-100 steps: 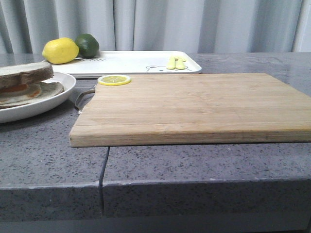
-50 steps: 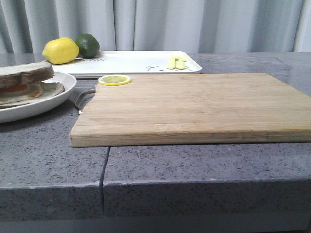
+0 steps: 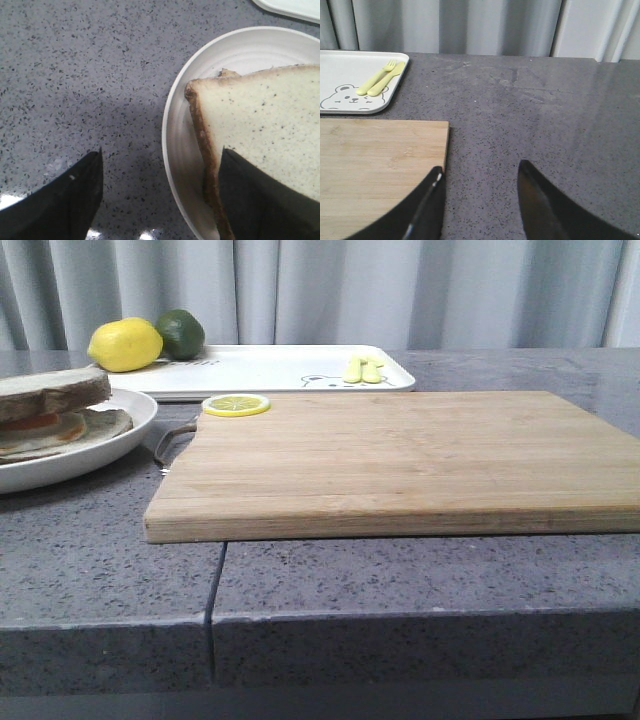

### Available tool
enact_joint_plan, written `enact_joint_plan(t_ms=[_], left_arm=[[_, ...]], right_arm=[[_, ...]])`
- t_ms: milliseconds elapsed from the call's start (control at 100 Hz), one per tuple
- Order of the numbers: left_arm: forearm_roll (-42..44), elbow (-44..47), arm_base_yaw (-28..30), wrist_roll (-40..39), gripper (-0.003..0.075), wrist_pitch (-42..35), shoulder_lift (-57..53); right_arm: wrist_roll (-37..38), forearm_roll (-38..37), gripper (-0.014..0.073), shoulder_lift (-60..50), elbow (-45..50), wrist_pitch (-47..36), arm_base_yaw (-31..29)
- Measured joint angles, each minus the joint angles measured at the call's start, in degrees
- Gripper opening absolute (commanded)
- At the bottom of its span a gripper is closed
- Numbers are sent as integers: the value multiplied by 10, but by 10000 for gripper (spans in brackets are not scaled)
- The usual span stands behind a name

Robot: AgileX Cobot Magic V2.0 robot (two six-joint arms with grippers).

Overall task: Place bread and move sandwich to tray
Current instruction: 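Move the left gripper to the plate rim and grasp it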

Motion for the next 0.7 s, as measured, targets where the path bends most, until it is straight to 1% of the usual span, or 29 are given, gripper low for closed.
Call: enact_joint_plan(t_ms=[700], left_arm=[[-7,0,0,0,460,-14,66]], right_arm=[[0,0,358,0,0,0,0]])
